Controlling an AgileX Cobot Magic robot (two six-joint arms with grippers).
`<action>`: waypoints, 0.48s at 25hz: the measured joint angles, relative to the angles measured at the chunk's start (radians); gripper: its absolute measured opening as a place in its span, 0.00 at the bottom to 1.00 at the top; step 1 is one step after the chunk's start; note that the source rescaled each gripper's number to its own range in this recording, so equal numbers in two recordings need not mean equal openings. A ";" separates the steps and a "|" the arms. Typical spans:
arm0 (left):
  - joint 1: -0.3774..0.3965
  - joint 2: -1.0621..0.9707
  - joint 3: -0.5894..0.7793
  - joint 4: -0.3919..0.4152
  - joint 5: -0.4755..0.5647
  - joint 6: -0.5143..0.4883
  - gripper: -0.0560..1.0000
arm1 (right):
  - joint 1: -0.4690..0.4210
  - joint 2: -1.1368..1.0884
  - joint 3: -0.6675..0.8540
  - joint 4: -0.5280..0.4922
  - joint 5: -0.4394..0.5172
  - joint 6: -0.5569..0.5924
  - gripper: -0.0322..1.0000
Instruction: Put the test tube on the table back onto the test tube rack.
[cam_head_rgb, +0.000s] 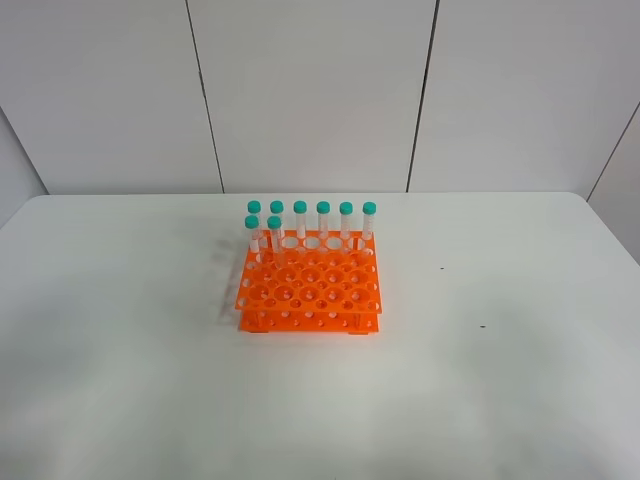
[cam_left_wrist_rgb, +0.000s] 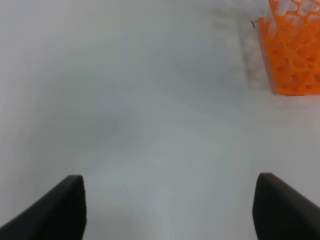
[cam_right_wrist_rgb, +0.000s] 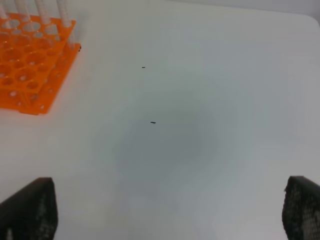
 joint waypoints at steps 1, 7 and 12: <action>0.000 0.000 0.002 0.000 0.000 0.000 0.98 | 0.000 0.000 0.000 0.000 0.000 0.000 1.00; -0.028 0.000 0.003 0.000 0.000 0.000 0.98 | 0.000 0.000 0.000 0.000 0.000 0.000 1.00; -0.055 0.000 0.003 0.000 0.000 0.000 0.98 | 0.000 0.000 0.000 0.000 0.000 0.000 1.00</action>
